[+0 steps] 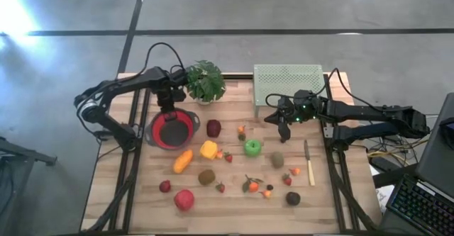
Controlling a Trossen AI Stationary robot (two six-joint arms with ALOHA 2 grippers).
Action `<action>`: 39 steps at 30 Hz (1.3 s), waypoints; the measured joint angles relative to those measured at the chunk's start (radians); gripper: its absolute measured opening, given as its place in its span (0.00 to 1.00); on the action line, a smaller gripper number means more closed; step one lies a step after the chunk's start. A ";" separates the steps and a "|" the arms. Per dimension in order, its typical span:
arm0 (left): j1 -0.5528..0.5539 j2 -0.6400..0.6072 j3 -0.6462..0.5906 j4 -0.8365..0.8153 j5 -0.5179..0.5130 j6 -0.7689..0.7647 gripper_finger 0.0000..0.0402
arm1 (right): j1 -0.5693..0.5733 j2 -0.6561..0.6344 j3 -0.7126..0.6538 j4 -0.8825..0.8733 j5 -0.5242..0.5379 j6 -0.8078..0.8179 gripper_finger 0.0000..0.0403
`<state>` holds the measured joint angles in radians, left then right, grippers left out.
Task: Pick & Place Fruit
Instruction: Put the red strainer bowl on the shelf
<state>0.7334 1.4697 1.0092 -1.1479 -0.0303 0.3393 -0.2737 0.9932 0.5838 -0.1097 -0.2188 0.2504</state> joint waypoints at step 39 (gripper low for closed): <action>-0.042 -0.143 0.545 -0.049 0.521 -0.500 0.06 | -0.111 -0.031 0.319 -0.552 0.098 -0.176 0.02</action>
<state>0.6915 1.3271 1.5542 -1.1968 0.4906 -0.1612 -0.3847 0.9623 0.9033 -0.6614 -0.1203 0.0747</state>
